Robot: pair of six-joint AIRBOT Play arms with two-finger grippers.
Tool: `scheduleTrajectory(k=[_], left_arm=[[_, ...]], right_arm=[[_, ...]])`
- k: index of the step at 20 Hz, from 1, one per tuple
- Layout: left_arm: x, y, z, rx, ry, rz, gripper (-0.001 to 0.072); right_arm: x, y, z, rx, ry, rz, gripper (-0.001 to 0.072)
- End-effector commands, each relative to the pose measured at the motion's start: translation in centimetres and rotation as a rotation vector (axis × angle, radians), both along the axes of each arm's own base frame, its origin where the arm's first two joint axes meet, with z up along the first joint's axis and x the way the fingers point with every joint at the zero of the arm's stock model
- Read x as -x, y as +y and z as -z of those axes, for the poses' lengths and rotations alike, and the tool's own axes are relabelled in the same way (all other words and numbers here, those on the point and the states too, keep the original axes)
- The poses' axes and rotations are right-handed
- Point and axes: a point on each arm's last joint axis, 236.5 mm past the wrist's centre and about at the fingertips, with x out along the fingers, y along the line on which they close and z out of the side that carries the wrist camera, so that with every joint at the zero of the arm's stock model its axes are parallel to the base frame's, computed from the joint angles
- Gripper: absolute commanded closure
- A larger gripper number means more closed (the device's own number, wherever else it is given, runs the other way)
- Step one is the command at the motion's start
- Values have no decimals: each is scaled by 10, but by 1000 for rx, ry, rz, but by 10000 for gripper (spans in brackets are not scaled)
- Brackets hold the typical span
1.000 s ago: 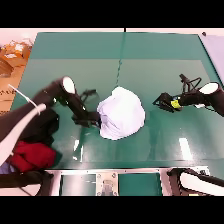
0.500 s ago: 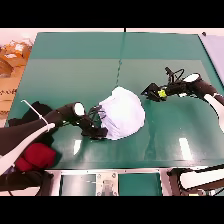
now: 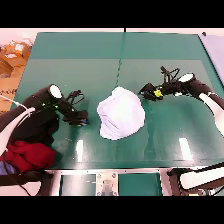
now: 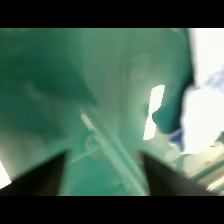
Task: Fold the shirts.
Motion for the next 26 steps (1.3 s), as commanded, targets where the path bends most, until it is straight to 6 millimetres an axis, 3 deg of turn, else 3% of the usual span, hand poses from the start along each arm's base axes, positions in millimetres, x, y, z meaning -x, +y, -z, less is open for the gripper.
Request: scheduleTrajectory(k=[1,6,11,12,13,15,16,19,21,23,26], left_arm=[[1,-42,-9,114,-23,-22,123],[19,-97,-8,149,-87,35,124],[54,-110,12,118,-5,97,126],[57,-109,13,116,8,98,325],[56,-106,12,112,2,105,693],[52,-90,10,80,-7,135,685],[50,-69,12,27,-3,173,685],[33,22,23,-201,24,232,685],[16,61,23,-240,30,166,685],[8,77,23,-229,21,137,685],[-1,79,25,-223,-15,130,685]], right_arm=[[-5,1,0,7,-17,9,205],[-4,1,0,7,-17,8,205],[-4,1,0,6,-16,8,205],[-4,2,0,5,-14,6,205],[-3,1,0,5,-13,5,205],[-1,3,0,0,-6,-1,205],[-1,3,0,0,-4,-3,205],[2,6,-1,-8,2,-11,205],[7,19,-1,-12,9,-43,205],[10,39,1,-4,-5,-78,205],[13,75,14,20,-28,-126,205]])
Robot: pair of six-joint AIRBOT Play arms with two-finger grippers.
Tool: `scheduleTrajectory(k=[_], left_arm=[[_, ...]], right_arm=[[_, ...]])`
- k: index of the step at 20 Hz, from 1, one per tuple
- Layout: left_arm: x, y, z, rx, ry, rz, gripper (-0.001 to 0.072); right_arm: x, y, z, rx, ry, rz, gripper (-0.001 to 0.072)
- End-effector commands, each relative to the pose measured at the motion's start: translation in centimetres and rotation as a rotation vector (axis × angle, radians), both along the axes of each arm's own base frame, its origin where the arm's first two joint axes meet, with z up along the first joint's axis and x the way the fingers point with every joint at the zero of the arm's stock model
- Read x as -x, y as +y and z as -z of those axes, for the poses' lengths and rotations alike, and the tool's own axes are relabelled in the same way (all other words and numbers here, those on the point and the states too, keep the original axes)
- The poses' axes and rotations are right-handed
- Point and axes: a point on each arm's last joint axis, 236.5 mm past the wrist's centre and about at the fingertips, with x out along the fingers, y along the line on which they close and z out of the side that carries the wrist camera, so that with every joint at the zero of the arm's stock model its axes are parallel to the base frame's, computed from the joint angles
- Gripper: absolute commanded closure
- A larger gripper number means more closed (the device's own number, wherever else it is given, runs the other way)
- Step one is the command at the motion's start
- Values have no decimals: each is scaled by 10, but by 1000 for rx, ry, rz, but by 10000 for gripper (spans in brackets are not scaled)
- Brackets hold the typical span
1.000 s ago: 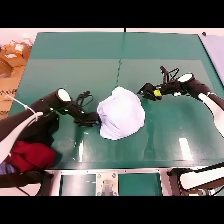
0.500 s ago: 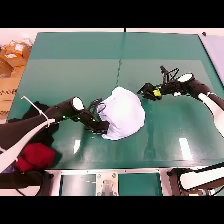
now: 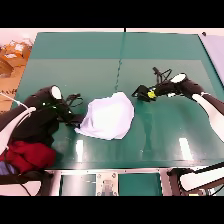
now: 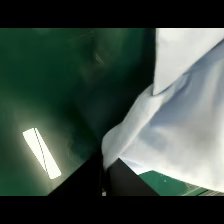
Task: Fold the shirts.
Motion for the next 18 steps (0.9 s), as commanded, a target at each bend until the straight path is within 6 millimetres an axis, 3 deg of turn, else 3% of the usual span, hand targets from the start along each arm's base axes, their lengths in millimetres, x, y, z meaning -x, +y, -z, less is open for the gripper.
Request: scheduleTrajectory(k=[1,4,5,6,7,9,10,11,13,14,16,18], left_arm=[[-13,22,4,-35,-42,0,685],[-16,22,5,-35,-57,-2,685],[-16,22,5,-34,-59,3,684],[-16,22,5,-33,-61,12,685],[-15,25,4,-45,-61,21,685],[-24,43,-9,-132,-79,3,686],[-36,52,-29,-170,-133,-7,686],[-52,60,-58,-200,-221,-22,686],[-83,59,-142,-181,-447,-65,686],[-95,57,-200,-149,-593,-103,686],[-98,53,-326,-62,-911,-150,686],[-70,51,-446,47,-1198,-205,686]], right_arm=[[5,38,15,23,-18,-53,205],[11,69,31,-4,8,-72,259],[6,76,31,-23,6,-58,344],[0,80,29,-34,-7,-44,486],[-7,82,22,-39,-27,-45,678],[-20,80,-11,-65,-82,-70,698],[-24,77,-37,-81,-124,-94,699],[-26,73,-71,-100,-176,-112,699],[-25,55,-153,-116,-317,-134,699],[-20,46,-198,-116,-404,-140,699],[4,25,-297,-113,-612,-131,699],[44,6,-386,-95,-822,-112,698]])
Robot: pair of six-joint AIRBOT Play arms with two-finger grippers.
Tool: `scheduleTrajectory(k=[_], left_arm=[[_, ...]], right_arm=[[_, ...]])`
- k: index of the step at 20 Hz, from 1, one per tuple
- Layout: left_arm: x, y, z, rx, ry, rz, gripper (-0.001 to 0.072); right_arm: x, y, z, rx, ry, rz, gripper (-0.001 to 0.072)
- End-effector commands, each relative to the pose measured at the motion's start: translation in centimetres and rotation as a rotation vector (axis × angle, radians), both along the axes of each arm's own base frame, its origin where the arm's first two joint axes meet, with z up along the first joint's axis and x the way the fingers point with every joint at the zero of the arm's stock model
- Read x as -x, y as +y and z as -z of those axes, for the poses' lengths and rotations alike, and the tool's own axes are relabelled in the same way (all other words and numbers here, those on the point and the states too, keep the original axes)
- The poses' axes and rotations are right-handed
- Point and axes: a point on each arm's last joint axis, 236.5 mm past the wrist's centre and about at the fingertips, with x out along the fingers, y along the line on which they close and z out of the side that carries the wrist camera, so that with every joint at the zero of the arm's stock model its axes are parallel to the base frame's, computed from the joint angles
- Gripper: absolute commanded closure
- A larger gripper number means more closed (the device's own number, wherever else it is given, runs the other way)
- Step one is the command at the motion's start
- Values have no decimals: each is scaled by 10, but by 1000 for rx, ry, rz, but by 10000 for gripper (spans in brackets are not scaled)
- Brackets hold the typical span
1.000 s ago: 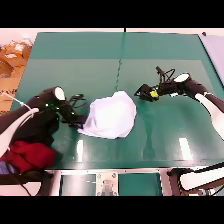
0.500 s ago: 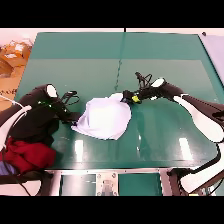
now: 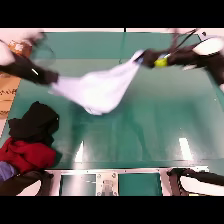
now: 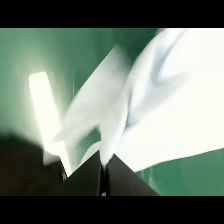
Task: Fold the shirts.
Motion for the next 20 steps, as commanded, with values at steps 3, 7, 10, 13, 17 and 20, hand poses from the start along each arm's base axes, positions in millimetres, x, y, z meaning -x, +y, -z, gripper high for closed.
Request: scheduleTrajectory(k=[3,7,10,13,17,20], left_arm=[[110,1,-285,218,-705,25,686],[149,8,-354,209,-935,56,686],[114,2,-336,184,-895,67,685],[50,-20,-310,208,-876,110,685],[-45,-95,-208,344,-597,303,685],[-106,-158,-98,370,-398,432,685]], right_arm=[[135,-38,-205,8,-518,64,698],[225,-42,-266,5,-755,105,697],[248,-50,-274,12,-779,157,697],[227,-64,-231,83,-614,207,697],[171,-72,-94,126,-250,218,697],[141,-81,56,120,79,275,697]])
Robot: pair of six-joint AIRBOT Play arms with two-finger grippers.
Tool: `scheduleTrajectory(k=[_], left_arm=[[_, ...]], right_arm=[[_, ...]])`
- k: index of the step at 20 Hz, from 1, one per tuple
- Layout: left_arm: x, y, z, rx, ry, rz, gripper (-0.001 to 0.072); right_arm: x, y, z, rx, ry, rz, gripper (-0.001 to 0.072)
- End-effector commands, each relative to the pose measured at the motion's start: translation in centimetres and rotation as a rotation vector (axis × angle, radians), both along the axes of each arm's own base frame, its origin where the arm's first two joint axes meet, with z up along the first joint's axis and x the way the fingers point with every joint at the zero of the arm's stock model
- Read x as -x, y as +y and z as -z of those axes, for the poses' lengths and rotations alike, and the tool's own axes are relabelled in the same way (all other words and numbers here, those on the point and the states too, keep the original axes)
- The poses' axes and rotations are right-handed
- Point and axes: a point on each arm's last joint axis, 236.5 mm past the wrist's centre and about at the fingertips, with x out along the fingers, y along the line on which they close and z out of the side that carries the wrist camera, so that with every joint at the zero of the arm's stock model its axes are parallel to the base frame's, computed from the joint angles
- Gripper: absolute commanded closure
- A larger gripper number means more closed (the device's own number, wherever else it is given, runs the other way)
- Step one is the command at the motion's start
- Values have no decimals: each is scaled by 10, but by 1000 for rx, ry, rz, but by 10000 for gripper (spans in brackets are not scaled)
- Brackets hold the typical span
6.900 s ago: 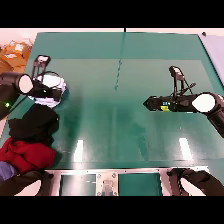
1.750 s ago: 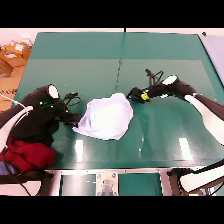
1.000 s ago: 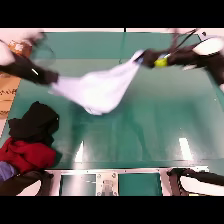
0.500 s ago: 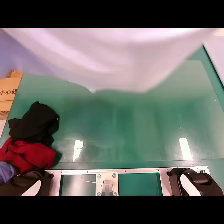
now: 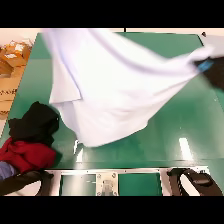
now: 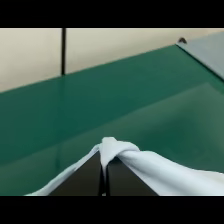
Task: Fold the shirts.
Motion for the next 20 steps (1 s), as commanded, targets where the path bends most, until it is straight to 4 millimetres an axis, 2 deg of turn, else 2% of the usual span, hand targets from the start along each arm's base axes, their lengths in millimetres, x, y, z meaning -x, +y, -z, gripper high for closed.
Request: scheduleTrajectory(k=[1,3,4,6,8,9,10,11,12,14,15,16,17,18,20], left_arm=[[-54,-82,124,-44,158,211,685],[-57,-137,203,-120,236,321,685],[-54,-160,236,-139,276,357,685],[-50,-190,291,-160,348,391,685],[-49,-197,311,-129,427,360,683],[-52,-190,311,-110,462,330,682],[-52,-180,305,-101,500,317,515],[-49,-165,299,-102,553,317,222],[-43,-145,291,-108,634,309,175],[-26,-98,277,-116,790,287,176],[-18,-76,271,-118,849,267,201],[-10,-54,269,-120,904,250,419],[-2,-37,266,-126,933,243,669],[6,-25,263,-122,951,228,685],[25,-14,259,-120,966,209,685]], right_arm=[[-22,-16,161,-47,324,128,696],[-29,-30,239,-58,440,232,696],[-32,-37,270,-55,492,273,696],[-39,-45,311,-38,578,314,696],[-52,-48,332,-12,620,318,689],[-60,-49,335,3,624,306,577],[-70,-48,334,21,613,281,381],[-78,-47,327,30,600,258,271],[-87,-48,313,30,580,239,265],[-96,-55,280,6,573,211,265],[-96,-63,268,-3,581,203,265],[-96,-76,261,-2,581,202,266],[-93,-90,261,-9,595,230,276],[-85,-107,266,-11,626,258,324],[-65,-131,283,-47,706,314,324]])
